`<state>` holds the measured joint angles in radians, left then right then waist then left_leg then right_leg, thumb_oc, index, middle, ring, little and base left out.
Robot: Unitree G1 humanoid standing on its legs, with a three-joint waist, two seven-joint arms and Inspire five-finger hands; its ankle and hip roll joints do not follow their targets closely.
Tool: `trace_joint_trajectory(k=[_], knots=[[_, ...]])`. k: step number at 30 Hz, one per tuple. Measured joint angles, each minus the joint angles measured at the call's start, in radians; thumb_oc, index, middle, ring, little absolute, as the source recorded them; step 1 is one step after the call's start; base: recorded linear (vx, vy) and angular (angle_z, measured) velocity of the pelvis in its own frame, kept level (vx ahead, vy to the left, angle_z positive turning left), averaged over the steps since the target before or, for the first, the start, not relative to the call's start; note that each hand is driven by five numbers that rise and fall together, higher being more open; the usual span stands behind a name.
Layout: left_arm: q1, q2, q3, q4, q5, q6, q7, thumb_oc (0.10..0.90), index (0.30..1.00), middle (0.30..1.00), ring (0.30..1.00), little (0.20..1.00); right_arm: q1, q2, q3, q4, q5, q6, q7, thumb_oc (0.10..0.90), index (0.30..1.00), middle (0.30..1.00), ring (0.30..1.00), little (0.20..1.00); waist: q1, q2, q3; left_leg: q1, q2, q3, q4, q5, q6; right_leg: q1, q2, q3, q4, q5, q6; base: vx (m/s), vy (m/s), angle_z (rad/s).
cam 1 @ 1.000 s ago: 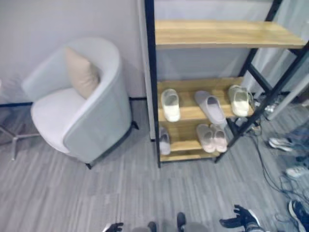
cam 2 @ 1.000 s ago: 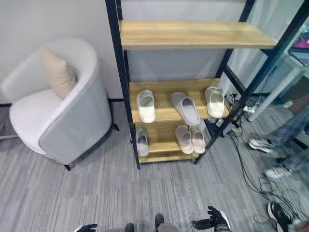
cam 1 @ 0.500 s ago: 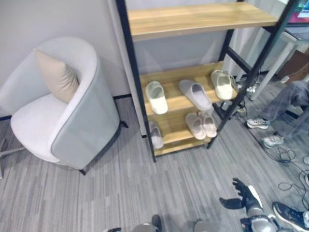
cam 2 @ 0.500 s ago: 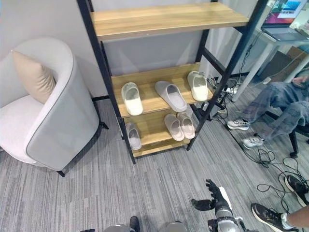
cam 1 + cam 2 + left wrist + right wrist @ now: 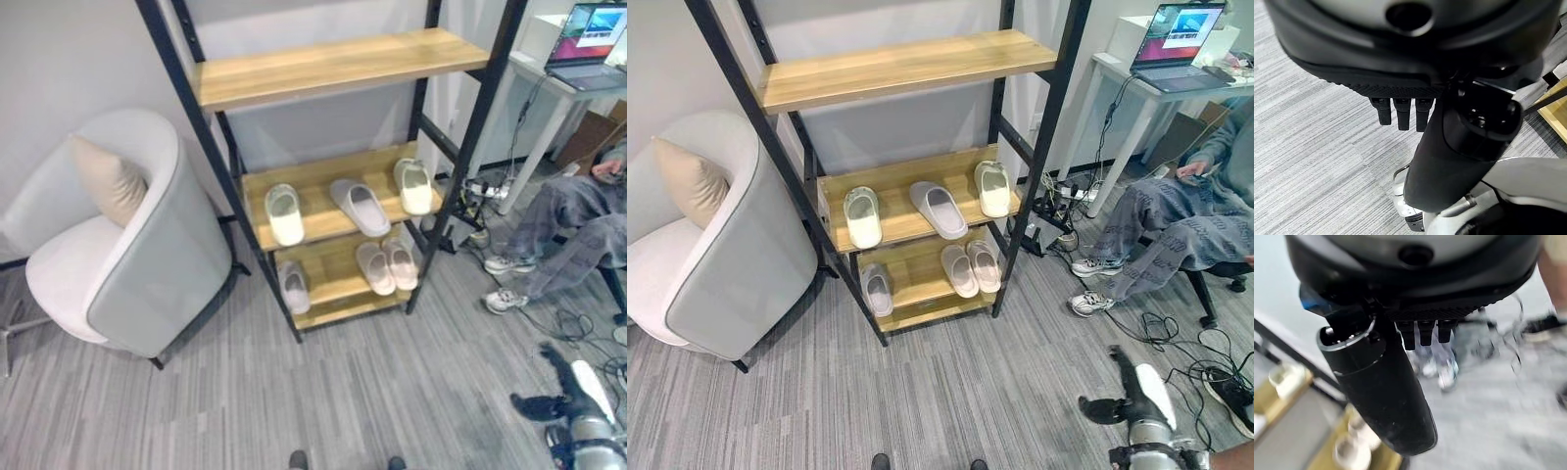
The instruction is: Arrange the slippers neatly on the shoe rack.
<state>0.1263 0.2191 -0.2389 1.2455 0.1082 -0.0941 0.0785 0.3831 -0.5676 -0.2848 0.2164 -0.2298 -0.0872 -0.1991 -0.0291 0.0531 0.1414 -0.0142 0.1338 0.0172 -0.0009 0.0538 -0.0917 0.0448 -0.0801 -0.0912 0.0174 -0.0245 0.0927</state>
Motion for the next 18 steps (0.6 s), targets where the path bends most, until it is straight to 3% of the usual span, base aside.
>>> trace_joint_trajectory(k=[12, 14, 15, 18], knots=[[0.013, -0.011, 0.005, 0.020, 0.062, -0.018, -0.027, 0.800, 0.900, 0.900, 0.900, 0.900, -0.103, -0.041, -0.059, -0.066, -0.007, -0.039, -0.073, 0.800, 0.900, 0.900, 0.900, 0.900, 0.006, 0.007, -0.005, 0.037, -0.026, -0.001, -0.031, 0.009, 0.001, 0.059, -0.016, -0.007, -0.055, 0.021, 0.006, 0.06, -0.009, 0.02], [0.013, -0.003, -0.064, -0.012, 0.060, -0.015, -0.025, 0.800, 0.900, 0.900, 0.900, 0.900, -0.133, -0.106, -0.040, -0.051, -0.005, -0.036, -0.077, 0.800, 0.900, 0.900, 0.900, 0.900, 0.000, 0.012, -0.003, 0.031, -0.031, -0.004, -0.032, 0.009, 0.001, 0.059, -0.020, -0.011, -0.074, 0.024, 0.017, 0.04, 0.004, 0.01], [0.014, -0.002, -0.084, -0.022, 0.065, -0.018, -0.028, 0.800, 0.900, 0.900, 0.900, 0.900, -0.158, -0.187, -0.046, -0.040, -0.002, -0.035, -0.083, 0.800, 0.900, 0.900, 0.900, 0.900, 0.006, 0.021, -0.002, 0.028, -0.037, -0.004, -0.044, 0.018, 0.005, 0.063, -0.026, -0.013, -0.093, 0.039, 0.019, 0.05, 0.007, 0.00], [0.021, 0.003, -0.081, -0.029, 0.062, -0.018, -0.027, 0.800, 0.900, 0.900, 0.900, 0.900, -0.244, -0.257, -0.054, -0.006, 0.002, -0.038, -0.114, 0.800, 0.900, 0.900, 0.900, 0.900, 0.010, 0.021, -0.001, 0.029, -0.037, -0.006, -0.056, 0.023, 0.005, 0.065, -0.026, -0.017, -0.105, 0.043, 0.023, 0.00, 0.011, 0.02]])
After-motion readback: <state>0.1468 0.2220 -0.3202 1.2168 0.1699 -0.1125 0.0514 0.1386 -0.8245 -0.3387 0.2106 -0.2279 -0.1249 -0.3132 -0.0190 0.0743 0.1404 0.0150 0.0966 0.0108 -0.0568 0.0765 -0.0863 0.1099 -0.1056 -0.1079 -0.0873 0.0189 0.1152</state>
